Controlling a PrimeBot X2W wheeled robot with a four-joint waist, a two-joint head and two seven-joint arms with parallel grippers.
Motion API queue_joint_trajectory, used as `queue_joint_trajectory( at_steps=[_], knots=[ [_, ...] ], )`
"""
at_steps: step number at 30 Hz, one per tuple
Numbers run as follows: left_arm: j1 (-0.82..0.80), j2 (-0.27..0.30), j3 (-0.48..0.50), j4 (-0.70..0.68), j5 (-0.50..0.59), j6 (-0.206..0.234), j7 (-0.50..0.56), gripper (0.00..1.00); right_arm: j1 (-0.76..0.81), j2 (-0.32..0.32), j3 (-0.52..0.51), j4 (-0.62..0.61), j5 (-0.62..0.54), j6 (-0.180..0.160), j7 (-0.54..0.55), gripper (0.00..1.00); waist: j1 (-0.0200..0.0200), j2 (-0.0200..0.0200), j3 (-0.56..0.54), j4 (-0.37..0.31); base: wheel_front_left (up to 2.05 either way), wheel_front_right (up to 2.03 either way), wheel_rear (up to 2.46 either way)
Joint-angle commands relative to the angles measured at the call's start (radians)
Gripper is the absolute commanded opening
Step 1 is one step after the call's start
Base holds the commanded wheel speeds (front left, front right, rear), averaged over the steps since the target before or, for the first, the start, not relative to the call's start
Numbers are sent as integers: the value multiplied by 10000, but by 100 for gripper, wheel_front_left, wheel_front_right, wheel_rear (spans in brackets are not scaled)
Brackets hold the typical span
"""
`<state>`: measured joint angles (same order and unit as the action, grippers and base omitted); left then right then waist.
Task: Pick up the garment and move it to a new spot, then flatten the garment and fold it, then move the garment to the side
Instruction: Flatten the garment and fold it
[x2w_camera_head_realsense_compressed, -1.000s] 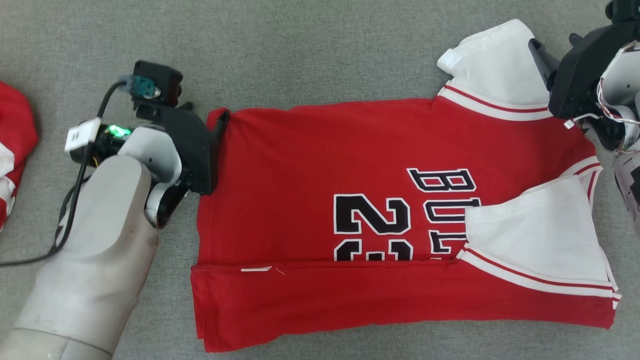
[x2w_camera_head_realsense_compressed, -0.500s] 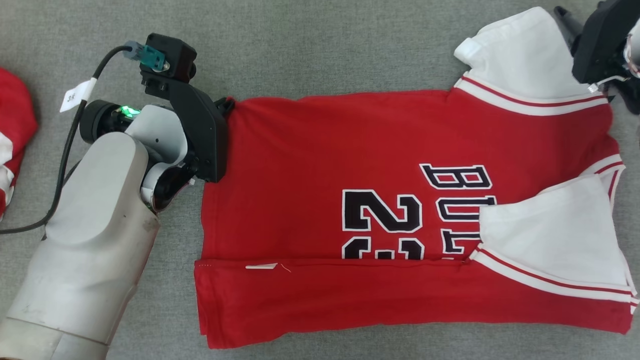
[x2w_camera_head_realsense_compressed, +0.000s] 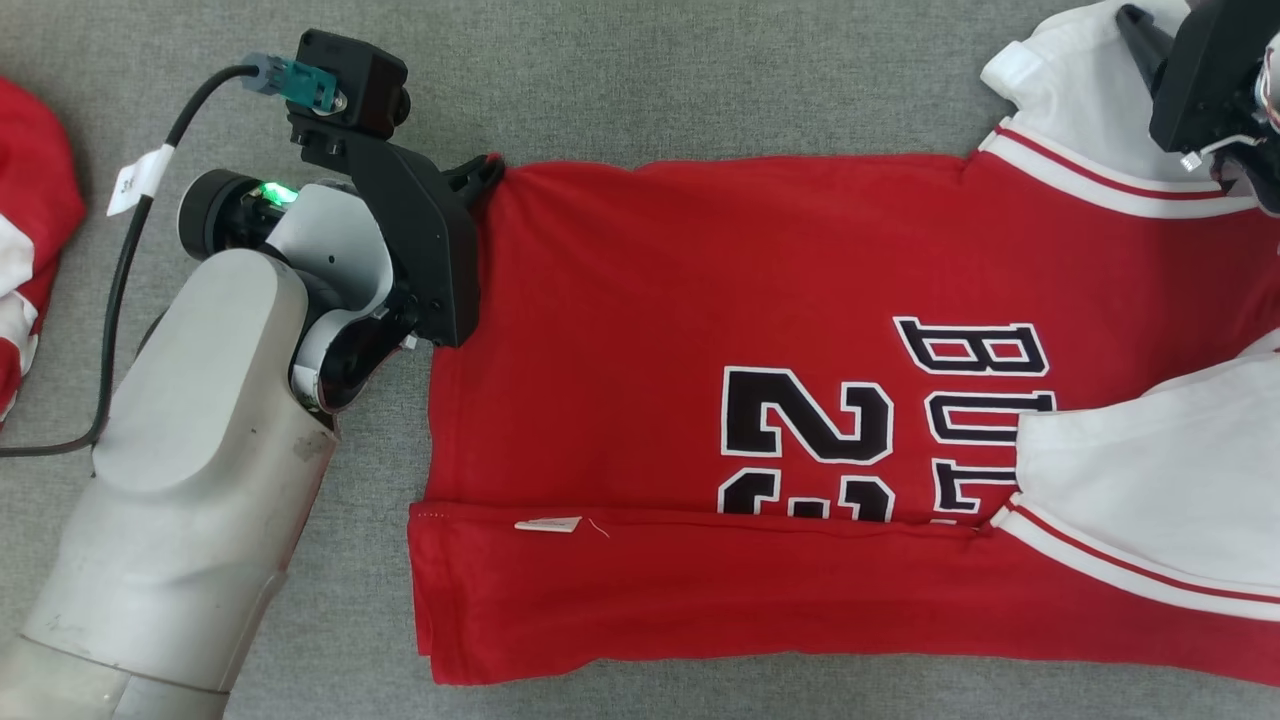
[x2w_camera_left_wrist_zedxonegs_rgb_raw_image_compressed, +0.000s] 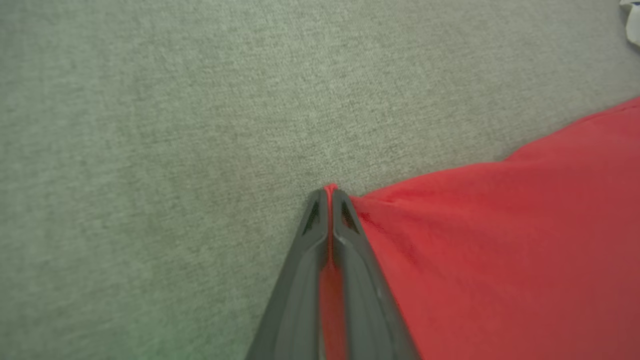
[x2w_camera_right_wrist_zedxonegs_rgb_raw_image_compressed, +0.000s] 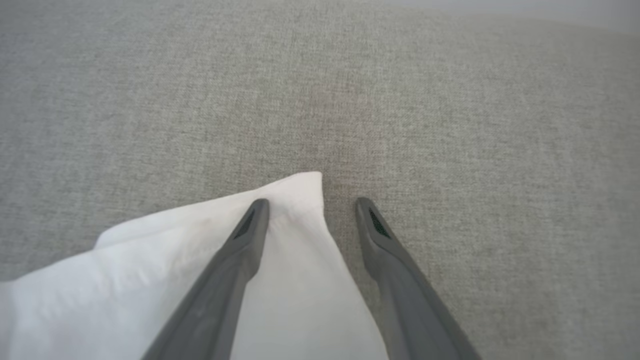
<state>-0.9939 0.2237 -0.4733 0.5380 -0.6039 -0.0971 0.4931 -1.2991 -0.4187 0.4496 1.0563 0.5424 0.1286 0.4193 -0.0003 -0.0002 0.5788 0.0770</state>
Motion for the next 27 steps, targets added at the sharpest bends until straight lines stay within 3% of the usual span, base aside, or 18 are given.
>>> queue_joint_trajectory(
  at_steps=[1,4,10,17,27],
  knots=[
    [721,-58,-254,464,40,133,255,0,376,238,238,189,95,37,359,0,3,2,68,35,0,0,0],
    [732,2,-202,390,-15,161,184,0,435,191,410,176,223,33,597,0,3,2,61,-6,0,0,0],
    [739,268,-3,306,92,297,-334,0,339,-77,609,-140,225,19,-224,0,3,2,-124,-163,0,0,0],
    [839,299,212,243,490,564,-2299,0,587,-186,853,-874,641,21,-2026,0,3,2,-560,-336,0,0,0],
    [1439,124,84,448,922,701,-4293,0,2139,-1371,1629,-2749,1929,21,-3974,0,3,2,-1464,-420,0,0,0]
  ],
)
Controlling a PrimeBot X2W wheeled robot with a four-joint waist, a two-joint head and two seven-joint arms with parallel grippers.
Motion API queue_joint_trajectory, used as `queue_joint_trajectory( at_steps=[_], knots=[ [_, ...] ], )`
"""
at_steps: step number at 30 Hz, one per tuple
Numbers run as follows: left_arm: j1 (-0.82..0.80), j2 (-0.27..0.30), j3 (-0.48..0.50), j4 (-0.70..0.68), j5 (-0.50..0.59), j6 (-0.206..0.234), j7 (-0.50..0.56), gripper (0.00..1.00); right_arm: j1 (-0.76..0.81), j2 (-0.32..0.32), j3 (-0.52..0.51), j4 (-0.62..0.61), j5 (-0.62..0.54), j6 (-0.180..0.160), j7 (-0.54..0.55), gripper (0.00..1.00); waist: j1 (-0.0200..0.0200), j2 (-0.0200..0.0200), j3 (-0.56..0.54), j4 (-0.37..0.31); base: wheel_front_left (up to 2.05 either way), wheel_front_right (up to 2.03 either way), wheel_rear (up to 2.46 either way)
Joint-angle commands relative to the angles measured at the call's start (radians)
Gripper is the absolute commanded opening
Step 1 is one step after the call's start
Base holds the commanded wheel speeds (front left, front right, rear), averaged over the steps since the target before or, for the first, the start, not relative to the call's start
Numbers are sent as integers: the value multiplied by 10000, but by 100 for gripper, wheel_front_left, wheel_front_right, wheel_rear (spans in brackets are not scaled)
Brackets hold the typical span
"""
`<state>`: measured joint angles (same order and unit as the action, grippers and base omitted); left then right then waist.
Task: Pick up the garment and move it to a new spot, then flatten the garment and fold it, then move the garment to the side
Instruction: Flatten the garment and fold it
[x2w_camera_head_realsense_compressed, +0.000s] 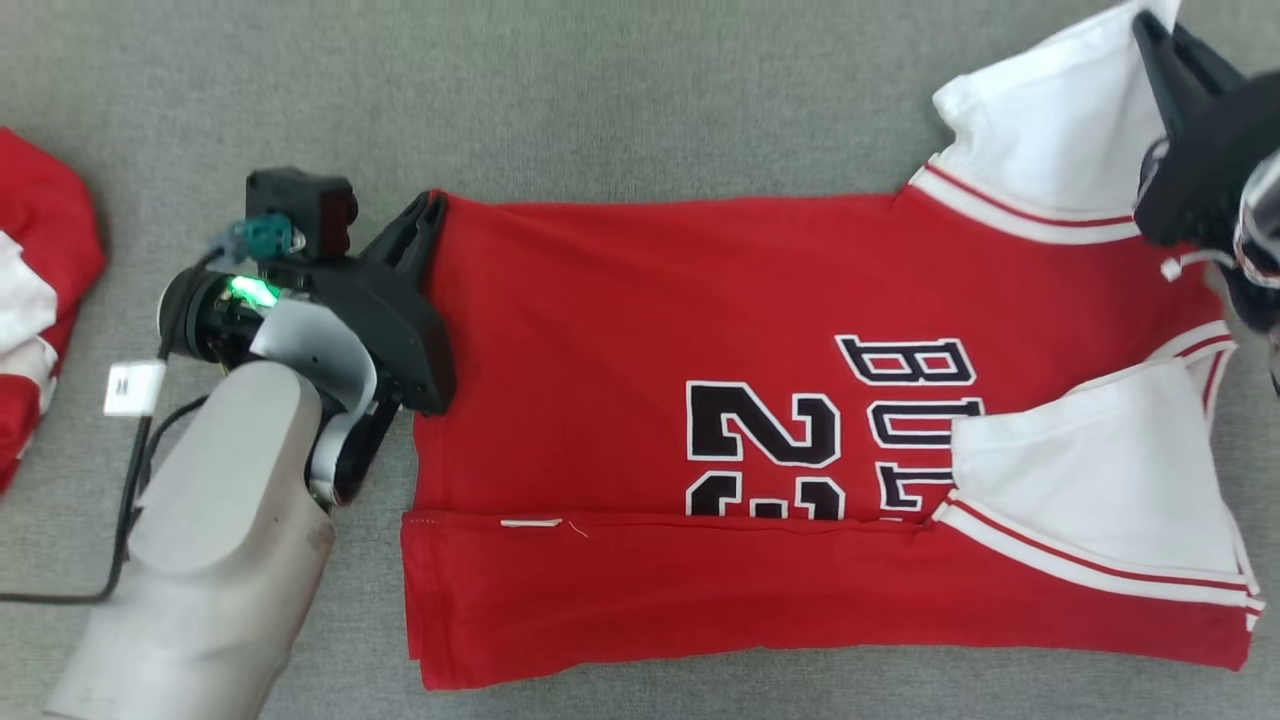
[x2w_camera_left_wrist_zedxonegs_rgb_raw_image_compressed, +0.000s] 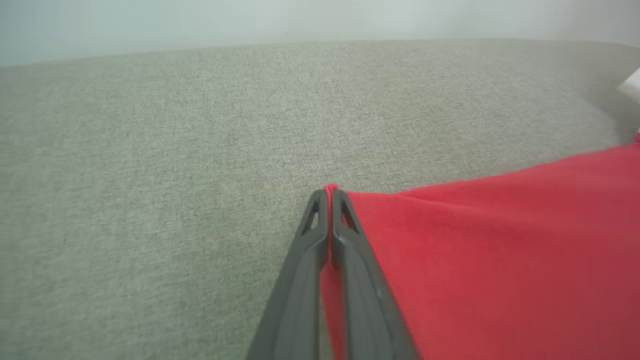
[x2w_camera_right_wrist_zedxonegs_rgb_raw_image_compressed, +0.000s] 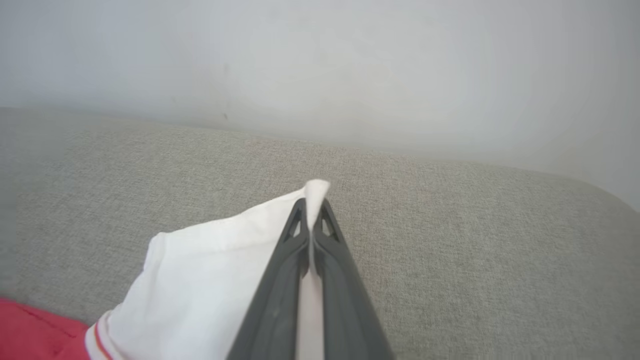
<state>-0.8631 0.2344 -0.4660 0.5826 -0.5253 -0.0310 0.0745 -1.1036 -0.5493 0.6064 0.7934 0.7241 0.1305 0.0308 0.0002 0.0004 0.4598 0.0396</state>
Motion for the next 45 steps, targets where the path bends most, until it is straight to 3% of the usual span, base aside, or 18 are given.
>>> queue_joint_trajectory(
  at_steps=[1,12,16,24,31,42,43,44,45],
  knots=[
    [214,16,-11,-5,154,44,-258,0,373,-203,126,-372,251,1,-213,0,-2,-4,-360,-48,0,0,0],
    [1517,66,-294,-471,330,54,-1600,0,2920,-1764,199,-2735,1963,1,-391,0,-2,-4,-1249,-63,0,0,0],
    [2251,117,-340,-673,279,209,-1930,0,4091,-2310,61,-3477,2385,1,36,0,-2,-4,-1611,-89,0,0,0],
    [3383,289,-302,-785,97,454,-2376,0,6415,-2688,-840,-4857,2893,1,1150,0,-2,-4,-2100,-312,0,0,0],
    [3894,312,-318,-720,-14,578,-2519,0,8035,-2395,-2026,-5803,2760,1,2149,0,-2,-4,-2387,-472,0,0,0],
    [4614,259,-470,-629,-38,883,-2578,0,9575,-1266,-3542,-6886,1702,1,3545,0,-2,-4,-2749,-652,0,0,0],
    [4688,241,-467,-623,-67,908,-2589,0,9698,-1181,-3642,-6915,1609,1,3673,15,-2,-4,-2771,-652,0,0,0],
    [4752,239,-483,-616,-87,924,-2594,0,9798,-1074,-3749,-6954,1542,2,3782,100,-2,-4,-2798,-650,0,0,0],
    [4810,224,-483,-615,-111,930,-2610,2,9860,-966,-3846,-7017,1436,2,3874,100,-2,-4,-2818,-641,0,0,0]
  ],
)
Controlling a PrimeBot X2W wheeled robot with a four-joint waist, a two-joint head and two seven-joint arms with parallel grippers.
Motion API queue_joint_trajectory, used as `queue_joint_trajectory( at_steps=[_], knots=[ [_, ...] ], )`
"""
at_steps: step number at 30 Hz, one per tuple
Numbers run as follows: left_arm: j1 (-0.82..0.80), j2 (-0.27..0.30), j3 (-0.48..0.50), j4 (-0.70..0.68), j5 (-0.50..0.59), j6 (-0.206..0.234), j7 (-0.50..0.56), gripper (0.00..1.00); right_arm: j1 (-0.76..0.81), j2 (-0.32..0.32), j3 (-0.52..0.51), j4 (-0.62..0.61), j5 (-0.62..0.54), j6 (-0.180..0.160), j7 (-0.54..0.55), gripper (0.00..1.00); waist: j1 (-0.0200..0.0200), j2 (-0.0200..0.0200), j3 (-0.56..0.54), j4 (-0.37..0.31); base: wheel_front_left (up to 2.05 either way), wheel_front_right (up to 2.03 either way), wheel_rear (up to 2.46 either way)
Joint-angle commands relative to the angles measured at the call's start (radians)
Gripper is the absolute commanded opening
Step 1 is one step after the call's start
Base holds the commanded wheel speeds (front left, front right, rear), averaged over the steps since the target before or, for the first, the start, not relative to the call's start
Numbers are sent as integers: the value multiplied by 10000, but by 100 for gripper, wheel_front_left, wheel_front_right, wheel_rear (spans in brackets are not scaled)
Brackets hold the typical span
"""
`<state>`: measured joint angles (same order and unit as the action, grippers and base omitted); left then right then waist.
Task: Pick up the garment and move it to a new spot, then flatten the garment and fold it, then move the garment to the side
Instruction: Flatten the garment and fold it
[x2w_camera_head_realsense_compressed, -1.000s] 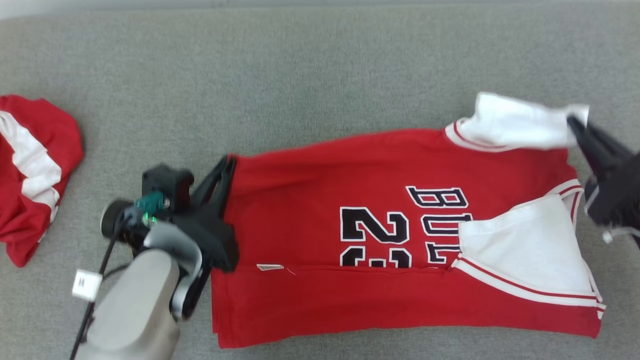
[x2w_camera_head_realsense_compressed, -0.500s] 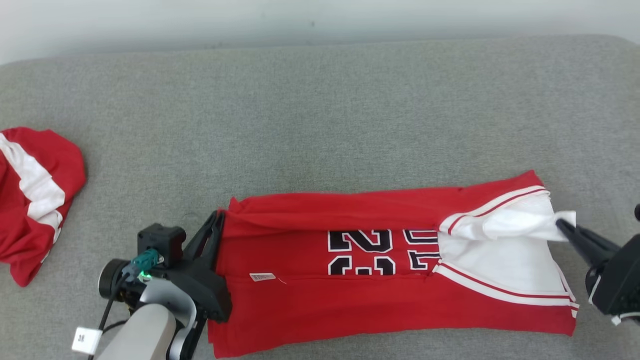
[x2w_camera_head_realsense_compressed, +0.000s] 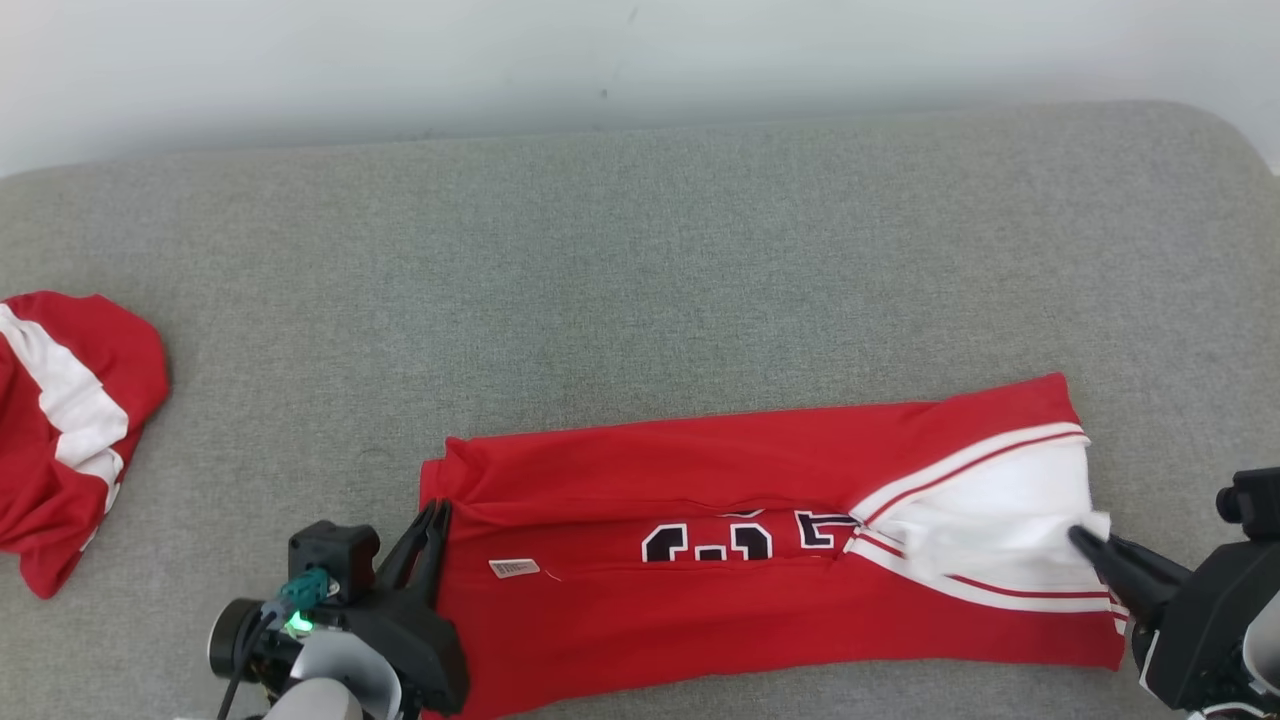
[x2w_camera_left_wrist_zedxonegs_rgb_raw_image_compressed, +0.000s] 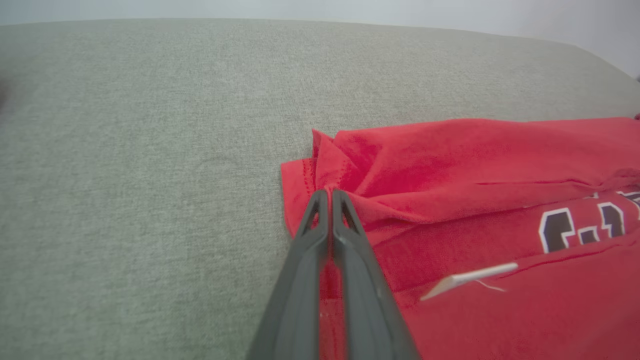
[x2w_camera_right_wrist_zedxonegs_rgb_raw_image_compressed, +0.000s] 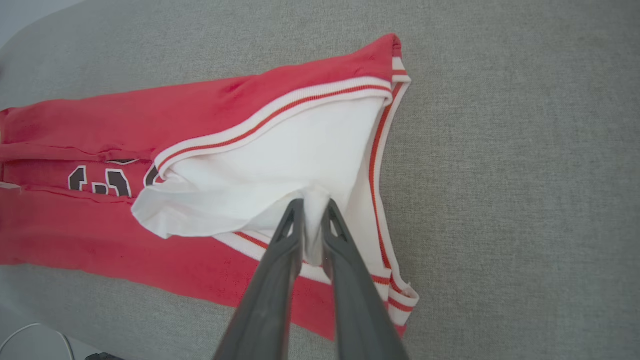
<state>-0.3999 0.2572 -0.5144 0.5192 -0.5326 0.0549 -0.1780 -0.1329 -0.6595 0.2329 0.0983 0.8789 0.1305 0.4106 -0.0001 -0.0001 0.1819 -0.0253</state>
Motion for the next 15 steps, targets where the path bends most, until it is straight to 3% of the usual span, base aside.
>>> queue_joint_trajectory(
  at_steps=[1,2,12,15],
  knots=[
    [234,-23,7,27,-52,94,-90,48,221,234,-225,-99,-197,2,152,100,1,1,-61,18,0,0,0],
    [293,-37,33,47,-69,174,-110,100,302,317,-327,-101,-291,2,236,100,1,1,-98,27,0,0,0],
    [1114,-236,925,-696,-360,515,-828,100,729,989,-1096,-503,-842,2,663,100,1,1,-523,113,0,0,0],
    [1566,-354,1586,-1703,24,465,-872,100,759,1228,-1444,-618,-942,2,683,100,1,1,-663,191,0,0,0]
  ],
)
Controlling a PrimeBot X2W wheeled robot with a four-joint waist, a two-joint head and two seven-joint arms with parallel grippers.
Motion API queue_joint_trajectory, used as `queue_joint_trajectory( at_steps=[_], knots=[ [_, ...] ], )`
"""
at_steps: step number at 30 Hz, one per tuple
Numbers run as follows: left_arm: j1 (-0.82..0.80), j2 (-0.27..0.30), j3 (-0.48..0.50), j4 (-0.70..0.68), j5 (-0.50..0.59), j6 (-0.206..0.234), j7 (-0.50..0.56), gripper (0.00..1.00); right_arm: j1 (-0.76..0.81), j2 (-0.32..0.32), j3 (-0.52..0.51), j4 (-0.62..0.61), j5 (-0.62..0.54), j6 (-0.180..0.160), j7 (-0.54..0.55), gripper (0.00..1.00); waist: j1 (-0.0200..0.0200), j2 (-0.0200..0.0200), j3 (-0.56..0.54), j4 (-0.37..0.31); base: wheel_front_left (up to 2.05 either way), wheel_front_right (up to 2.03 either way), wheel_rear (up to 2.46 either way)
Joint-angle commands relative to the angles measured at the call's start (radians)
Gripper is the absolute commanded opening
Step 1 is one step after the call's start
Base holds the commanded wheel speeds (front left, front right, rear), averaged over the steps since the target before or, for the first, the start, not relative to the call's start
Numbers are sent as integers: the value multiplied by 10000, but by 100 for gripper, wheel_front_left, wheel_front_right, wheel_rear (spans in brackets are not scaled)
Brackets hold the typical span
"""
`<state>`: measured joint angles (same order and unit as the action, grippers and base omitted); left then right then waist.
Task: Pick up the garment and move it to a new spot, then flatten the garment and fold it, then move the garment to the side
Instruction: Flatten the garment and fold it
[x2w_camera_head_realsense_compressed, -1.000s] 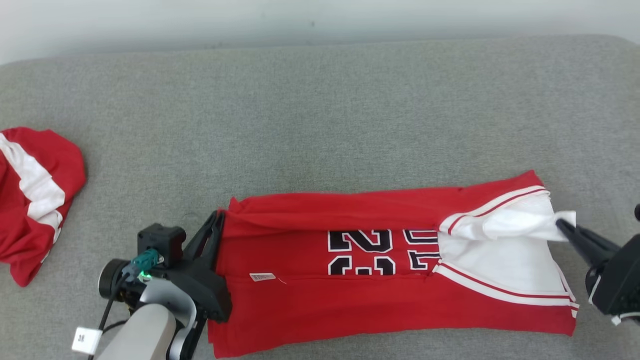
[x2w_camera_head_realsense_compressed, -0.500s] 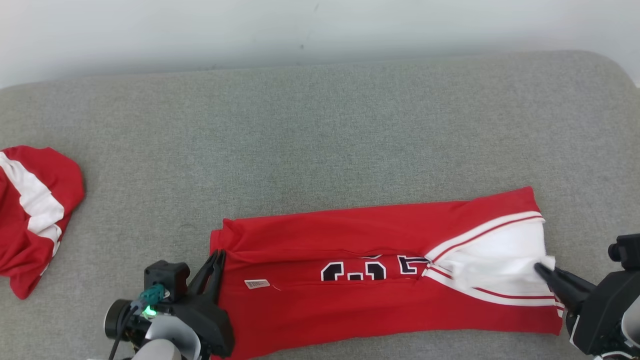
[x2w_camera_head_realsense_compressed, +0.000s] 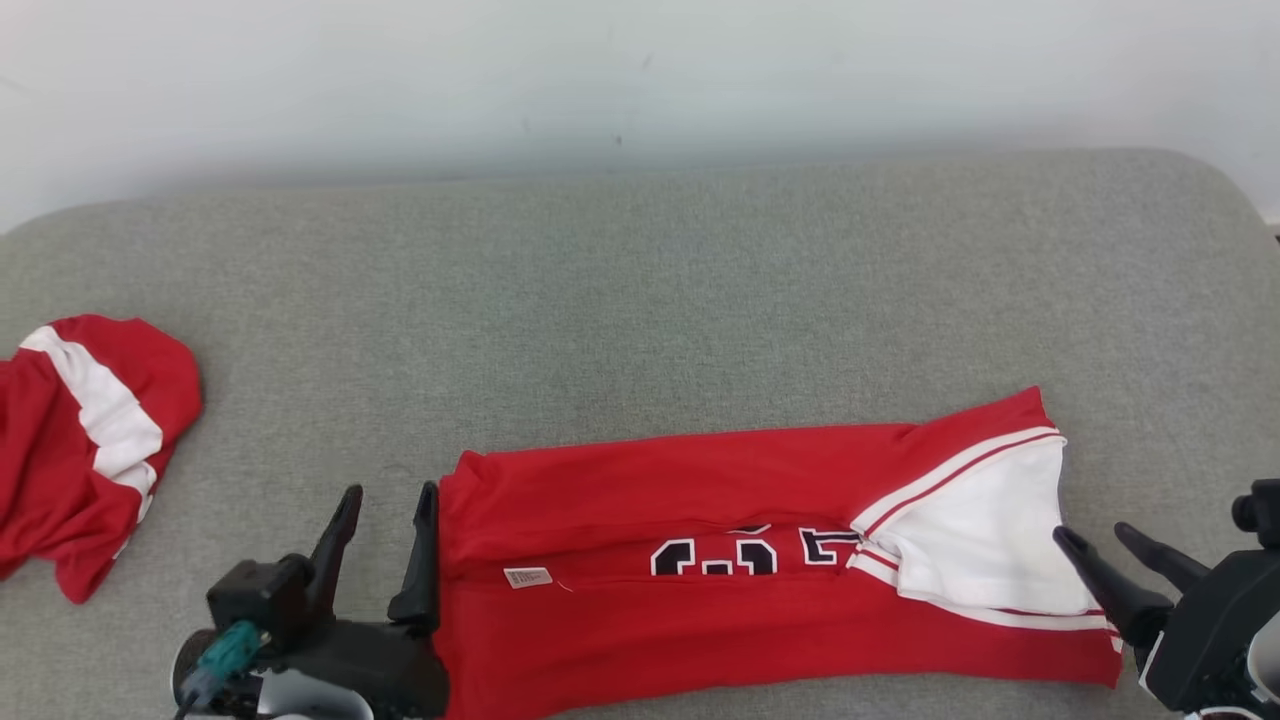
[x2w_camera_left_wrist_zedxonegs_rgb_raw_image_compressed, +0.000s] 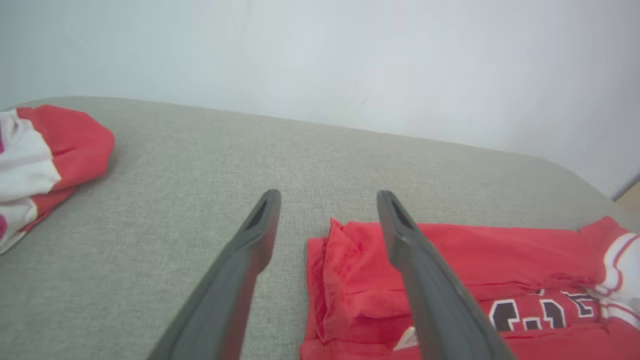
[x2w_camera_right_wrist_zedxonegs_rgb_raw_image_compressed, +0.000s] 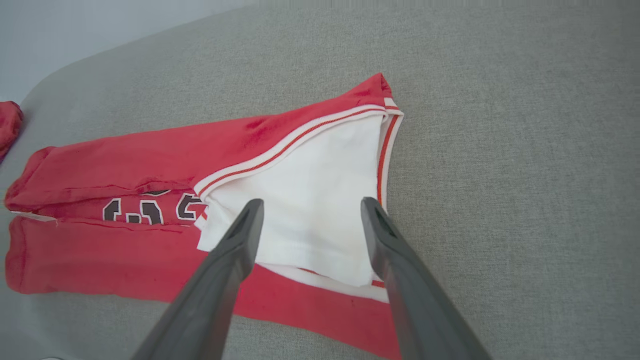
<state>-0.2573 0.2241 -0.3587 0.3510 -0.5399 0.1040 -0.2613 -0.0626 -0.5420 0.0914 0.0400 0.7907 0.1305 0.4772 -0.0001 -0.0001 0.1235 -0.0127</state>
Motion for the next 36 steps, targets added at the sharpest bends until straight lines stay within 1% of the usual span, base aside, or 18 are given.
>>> queue_joint_trajectory(
  at_steps=[1,4,6,12,16,20,27,32,36],
  knots=[
    [333,-55,218,-413,339,-123,-38,100,47,140,-145,-45,-93,2,33,100,1,1,-111,85,0,0,0],
    [950,-273,914,-1410,926,-420,-34,100,-108,487,-552,171,-159,2,77,100,1,1,-234,140,0,0,0],
    [1337,-532,1479,-1851,1177,-621,-34,100,-245,663,-795,403,-268,2,124,100,1,1,-287,178,0,0,0],
    [2322,-1336,2988,-2785,1909,-1288,-33,100,-879,1376,-1653,1667,-933,2,33,100,1,1,-316,325,0,0,0],
    [2756,-1636,3539,-3083,2268,-1564,-35,100,-1311,1748,-2013,2398,-1401,3,-83,100,1,1,-244,475,0,0,0],
    [3056,-1729,3873,-3254,2438,-1743,-36,100,-1739,1960,-2232,3218,-1793,2,-52,100,1,1,-95,656,0,0,0],
    [3023,-1736,3808,-3478,2151,-1538,-36,100,-2126,2244,-2296,4363,-2127,2,1,100,1,1,147,904,0,0,0],
    [2918,-1736,3679,-3526,2212,-1491,-36,100,-2385,2435,-2465,5134,-2490,2,-173,100,1,1,267,1058,0,0,0],
    [2906,-1736,3651,-3553,2233,-1414,-37,100,-2713,2757,-2669,5840,-2827,3,-192,100,1,1,341,1127,0,0,0]
  ],
)
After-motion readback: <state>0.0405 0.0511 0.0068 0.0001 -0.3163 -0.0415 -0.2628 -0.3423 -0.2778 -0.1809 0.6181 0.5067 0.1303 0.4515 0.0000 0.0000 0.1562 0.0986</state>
